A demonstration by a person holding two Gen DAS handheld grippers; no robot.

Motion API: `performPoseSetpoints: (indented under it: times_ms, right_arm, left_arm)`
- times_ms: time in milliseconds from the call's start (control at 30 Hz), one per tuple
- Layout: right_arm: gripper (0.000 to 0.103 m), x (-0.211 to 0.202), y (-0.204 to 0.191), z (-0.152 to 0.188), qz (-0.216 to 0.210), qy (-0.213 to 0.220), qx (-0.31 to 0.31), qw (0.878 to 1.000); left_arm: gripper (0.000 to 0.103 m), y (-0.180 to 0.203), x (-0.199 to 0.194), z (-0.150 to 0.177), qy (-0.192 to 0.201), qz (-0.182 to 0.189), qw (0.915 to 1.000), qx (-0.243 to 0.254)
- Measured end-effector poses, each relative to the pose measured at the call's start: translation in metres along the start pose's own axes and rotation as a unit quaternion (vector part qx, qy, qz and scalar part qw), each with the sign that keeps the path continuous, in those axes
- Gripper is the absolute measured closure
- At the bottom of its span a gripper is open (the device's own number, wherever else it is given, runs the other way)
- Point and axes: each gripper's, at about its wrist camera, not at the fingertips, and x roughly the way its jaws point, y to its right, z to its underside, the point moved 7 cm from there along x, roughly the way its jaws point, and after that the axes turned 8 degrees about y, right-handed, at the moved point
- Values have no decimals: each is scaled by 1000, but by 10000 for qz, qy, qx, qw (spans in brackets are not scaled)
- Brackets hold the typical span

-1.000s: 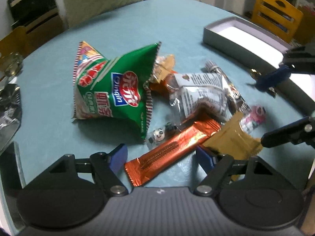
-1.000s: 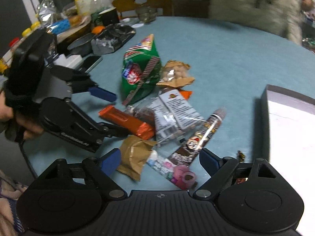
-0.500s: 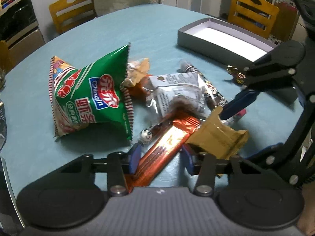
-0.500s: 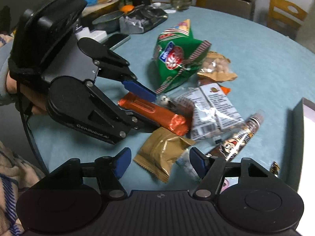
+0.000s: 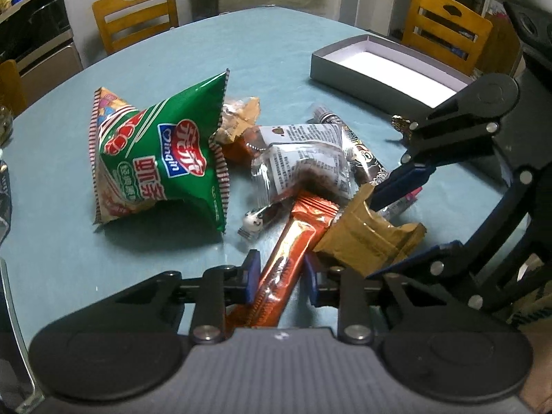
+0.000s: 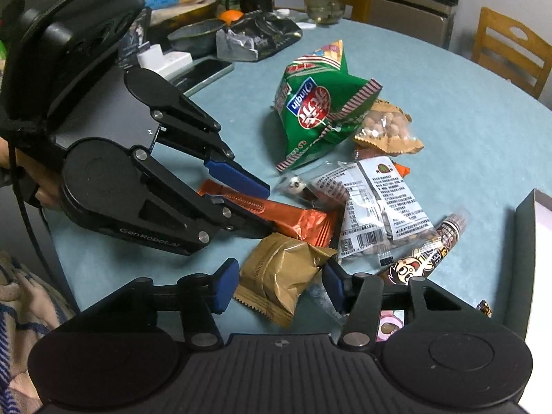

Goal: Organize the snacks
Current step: 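Grasp the orange wafer bar with the left tool while the right tool grasps the gold pastry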

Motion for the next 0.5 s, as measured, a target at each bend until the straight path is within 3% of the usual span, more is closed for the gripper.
performPoseSetpoints:
  times_ms: [100,500]
  right_arm:
    - [56,0,0,-1,-28,76,21,10000]
    - [59,-1,0,-5,-107,79,162,9998]
  left_arm:
    - [80,-1,-3,2,-9,-17,9999,-120]
    - [83,0,-4,2,-103,-72,9998,-138]
